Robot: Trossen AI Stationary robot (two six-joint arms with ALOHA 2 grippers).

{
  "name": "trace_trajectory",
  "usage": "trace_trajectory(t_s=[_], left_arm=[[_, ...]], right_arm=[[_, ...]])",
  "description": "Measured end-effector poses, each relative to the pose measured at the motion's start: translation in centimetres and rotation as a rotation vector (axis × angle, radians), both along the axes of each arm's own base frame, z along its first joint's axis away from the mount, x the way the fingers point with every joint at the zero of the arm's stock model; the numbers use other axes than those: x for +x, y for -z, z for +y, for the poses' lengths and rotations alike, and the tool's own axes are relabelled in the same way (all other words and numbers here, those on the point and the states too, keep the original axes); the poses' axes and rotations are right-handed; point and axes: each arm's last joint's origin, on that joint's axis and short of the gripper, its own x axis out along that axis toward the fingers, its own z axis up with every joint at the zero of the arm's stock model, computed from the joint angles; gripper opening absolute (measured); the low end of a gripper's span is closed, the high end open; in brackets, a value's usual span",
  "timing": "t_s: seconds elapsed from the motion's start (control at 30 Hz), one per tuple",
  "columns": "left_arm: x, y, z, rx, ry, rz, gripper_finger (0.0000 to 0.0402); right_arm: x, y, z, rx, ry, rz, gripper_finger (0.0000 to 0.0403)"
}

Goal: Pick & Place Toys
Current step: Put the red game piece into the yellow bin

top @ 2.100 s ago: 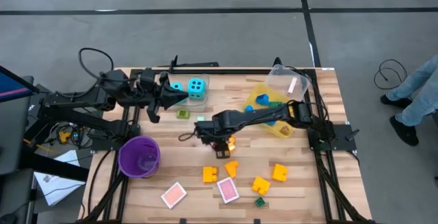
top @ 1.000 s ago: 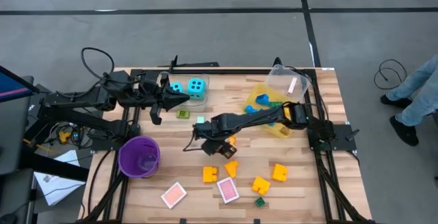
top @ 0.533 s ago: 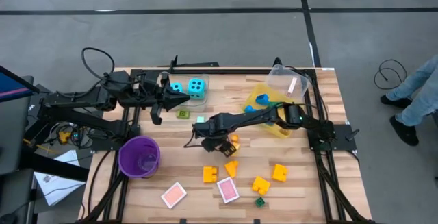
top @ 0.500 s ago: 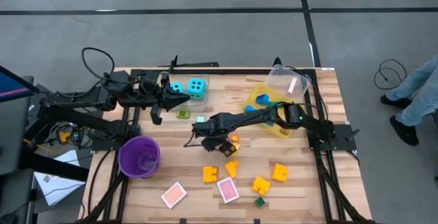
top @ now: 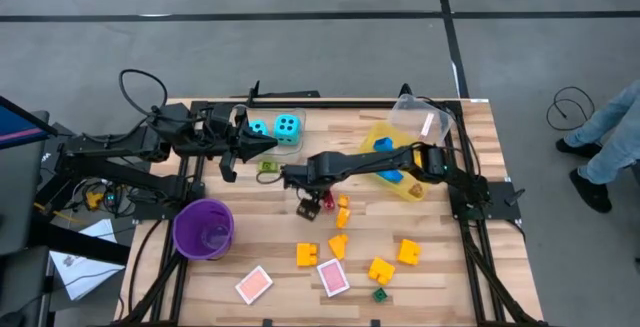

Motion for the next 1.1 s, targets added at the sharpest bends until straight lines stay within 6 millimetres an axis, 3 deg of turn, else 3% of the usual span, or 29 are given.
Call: trace_trajectory(t_s=[0.1, 0.3, 0.47, 0.73, 1.1], left_arm=[[0.0, 0.0, 0.0, 0.0, 0.0, 0.0, 0.0], [0.0, 0.0, 0.0, 0.0, 0.0, -0.004, 0.0], [0.0, -0.1, 0.0, -0.008, 0.0, -0.008, 0.0], [0.0, -0.1, 0.0, -0.029, 0.001, -0.009, 0.0], [0.0, -0.1, 0.0, -0.029, 0.001, -0.009, 0.0]], right_arm=[[-0.7, -0.2, -1.0, 0.03, 0.201, 0.082, 0.0268], [-0.8, -0.1, -2.8, 0.054, 0.383, 0.083, 0.0268], [-0.8, 0.0, -3.2, 0.055, 0.421, 0.094, 0.0268], [-1.2, 0.1, -2.3, 0.049, 0.43, 0.14, 0.0268], [-2.0, 3.3, -2.5, 0.051, 0.449, 0.183, 0.0268]])
